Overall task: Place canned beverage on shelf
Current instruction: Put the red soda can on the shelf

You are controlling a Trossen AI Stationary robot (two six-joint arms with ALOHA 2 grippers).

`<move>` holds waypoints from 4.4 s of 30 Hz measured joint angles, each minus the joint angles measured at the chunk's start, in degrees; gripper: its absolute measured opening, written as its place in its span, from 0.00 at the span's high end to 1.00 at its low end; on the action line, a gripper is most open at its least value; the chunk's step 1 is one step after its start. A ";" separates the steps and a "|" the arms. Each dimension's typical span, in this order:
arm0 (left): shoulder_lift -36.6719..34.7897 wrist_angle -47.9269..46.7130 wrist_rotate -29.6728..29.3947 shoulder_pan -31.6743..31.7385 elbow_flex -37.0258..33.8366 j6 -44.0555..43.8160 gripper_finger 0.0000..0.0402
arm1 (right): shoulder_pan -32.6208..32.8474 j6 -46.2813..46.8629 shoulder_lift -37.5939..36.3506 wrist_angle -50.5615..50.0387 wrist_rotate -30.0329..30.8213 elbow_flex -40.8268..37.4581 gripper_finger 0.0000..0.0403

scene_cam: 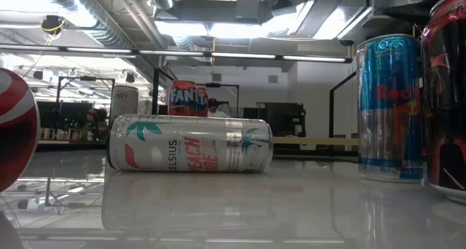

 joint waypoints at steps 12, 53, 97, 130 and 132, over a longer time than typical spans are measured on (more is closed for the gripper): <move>-0.04 9.86 -1.23 -0.48 -7.89 5.19 0.17 | 0.00 0.00 0.02 0.00 0.00 0.00 0.41; -6.21 50.83 -40.80 13.87 -7.91 62.75 0.29 | 0.00 0.17 0.02 2.08 2.14 0.00 0.41; -6.25 87.48 -2.96 36.39 -7.85 105.19 0.29 | 0.00 -1.51 2.62 16.60 7.30 0.00 0.33; -6.27 87.50 -2.35 36.39 -7.85 104.65 0.29 | 0.00 -0.60 12.36 9.57 -7.68 12.02 0.21; -6.27 87.50 -2.31 36.39 -7.85 104.63 0.29 | 0.00 -2.14 16.92 7.44 -8.31 15.34 0.21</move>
